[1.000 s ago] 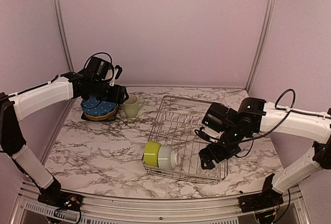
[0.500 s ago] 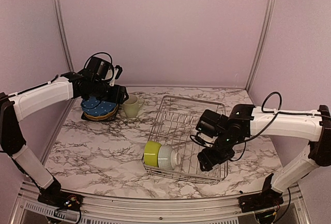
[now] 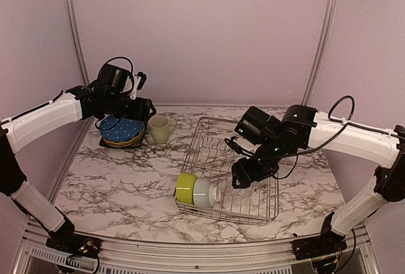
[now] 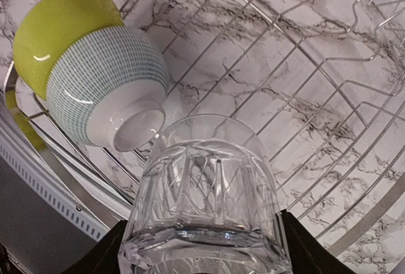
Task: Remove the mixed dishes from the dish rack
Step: Grab the cup from the dish rack, then pass from the right arm to the left
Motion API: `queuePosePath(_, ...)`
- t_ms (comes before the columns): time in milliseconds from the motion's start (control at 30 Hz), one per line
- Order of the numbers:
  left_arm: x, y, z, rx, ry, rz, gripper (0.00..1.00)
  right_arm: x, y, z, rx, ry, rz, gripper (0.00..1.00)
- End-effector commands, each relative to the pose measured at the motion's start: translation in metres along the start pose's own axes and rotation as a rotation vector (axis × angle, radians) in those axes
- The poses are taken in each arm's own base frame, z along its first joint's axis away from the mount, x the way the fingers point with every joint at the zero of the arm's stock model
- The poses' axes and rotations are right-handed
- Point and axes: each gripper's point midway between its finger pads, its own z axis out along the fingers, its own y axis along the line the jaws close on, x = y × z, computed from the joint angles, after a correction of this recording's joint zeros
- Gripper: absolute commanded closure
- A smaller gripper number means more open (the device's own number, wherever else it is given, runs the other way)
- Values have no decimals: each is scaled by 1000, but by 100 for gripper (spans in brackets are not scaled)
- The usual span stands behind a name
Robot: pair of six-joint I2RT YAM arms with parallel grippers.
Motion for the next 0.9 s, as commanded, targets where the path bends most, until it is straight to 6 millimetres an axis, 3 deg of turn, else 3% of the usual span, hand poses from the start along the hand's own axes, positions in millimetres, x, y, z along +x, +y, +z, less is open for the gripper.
queuePosePath(0,-31,-13,-22,71,-122,0,28,-50,14,-48,-84,-164,-1,44)
queuePosePath(367,-67,-43,-64,250,-301,-2,27,-158,45,-157,-389,-566,-47,45)
queuePosePath(533,-82,-60,-96,361,-440,23,25,-200,54,-223,-584,-778,-44,47)
queuePosePath(700,-96,-87,-136,489,-602,88,19,-222,54,-274,-830,-920,-30,48)
queuePosePath(867,-107,-114,-163,557,-683,195,18,-228,64,-292,-971,-947,-75,48)
